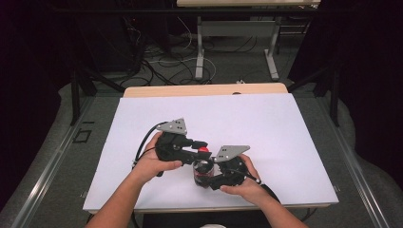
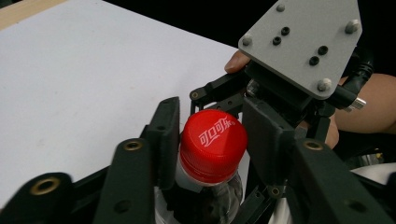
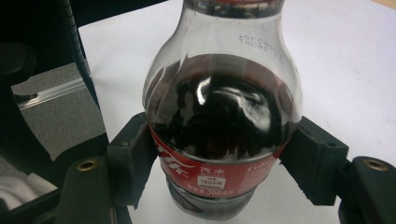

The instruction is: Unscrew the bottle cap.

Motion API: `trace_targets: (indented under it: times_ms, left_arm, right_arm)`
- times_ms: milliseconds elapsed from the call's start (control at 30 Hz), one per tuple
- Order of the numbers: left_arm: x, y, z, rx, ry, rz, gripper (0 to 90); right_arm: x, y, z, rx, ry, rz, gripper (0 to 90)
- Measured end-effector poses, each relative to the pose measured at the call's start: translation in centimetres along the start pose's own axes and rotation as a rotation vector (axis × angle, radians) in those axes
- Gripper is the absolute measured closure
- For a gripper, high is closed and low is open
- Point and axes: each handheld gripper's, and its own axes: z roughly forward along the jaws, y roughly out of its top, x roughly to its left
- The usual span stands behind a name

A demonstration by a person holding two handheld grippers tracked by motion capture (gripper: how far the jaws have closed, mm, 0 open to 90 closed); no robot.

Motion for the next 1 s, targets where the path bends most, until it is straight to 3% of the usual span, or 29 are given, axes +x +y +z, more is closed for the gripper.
trace_targets:
  times_ms: [100, 167, 233, 300, 367, 400, 467, 533, 600, 733, 833, 900, 1000]
  left_arm:
    - [-0.4, -0.1, 0.2, -0.015, 0.054, 0.006, 60.9]
    - [-1.0, -0.1, 0.3, -0.024, 0.121, -0.009, 60.9]
    - [-2.1, -0.2, 0.6, -0.056, 0.224, -0.094, 61.0]
    - [-3.2, -0.1, 1.0, -0.062, 0.339, -0.152, 61.0]
    - [-4.1, 0.0, 1.3, -0.056, 0.407, -0.158, 61.0]
    - [-4.2, 0.1, 1.4, -0.06, 0.412, -0.167, 60.9]
    - [-4.2, 0.3, 1.3, -0.053, 0.405, -0.152, 59.7]
    - [-3.9, 0.5, 0.7, -0.086, 0.34, -0.115, 51.3]
    - [-3.3, 0.7, 0.1, -0.072, 0.275, -0.103, 45.4]
    - [-2.2, 0.6, -0.7, -0.063, 0.168, -0.072, 45.8]
    - [-1.3, 0.2, -0.8, -0.047, 0.144, -0.052, 50.0]
    - [-0.7, -0.1, -0.8, -0.057, 0.112, -0.067, 50.4]
    - [-0.6, -0.3, -0.4, -0.071, 0.101, -0.057, 53.3]
  right_arm:
    - [0.0, -0.1, 0.0, 0.001, -0.02, 0.002, 30.9]
    - [-0.1, -0.1, 0.1, -0.001, -0.037, 0.002, 30.9]
    - [0.0, 0.0, 0.0, -0.002, -0.065, 0.005, 30.9]
    - [0.1, 0.0, 0.0, -0.005, -0.105, -0.006, 30.9]
    - [0.2, 0.0, 0.1, -0.001, -0.117, -0.006, 30.9]
    - [0.2, 0.0, 0.1, -0.002, -0.111, -0.002, 30.8]
    - [0.2, -0.1, 0.1, 0.001, -0.105, -0.007, 30.8]
    - [0.2, -0.1, 0.1, -0.003, -0.092, 0.001, 30.8]
    - [0.1, 0.0, -0.1, 0.013, -0.074, -0.007, 30.8]
    - [0.0, 0.0, -0.1, -0.01, -0.059, 0.009, 30.8]
    - [0.0, 0.0, -0.2, -0.012, -0.049, 0.014, 30.8]
    - [-0.1, 0.1, -0.2, -0.003, -0.046, 0.005, 30.8]
    - [-0.1, 0.0, 0.0, -0.009, -0.051, 0.005, 30.8]
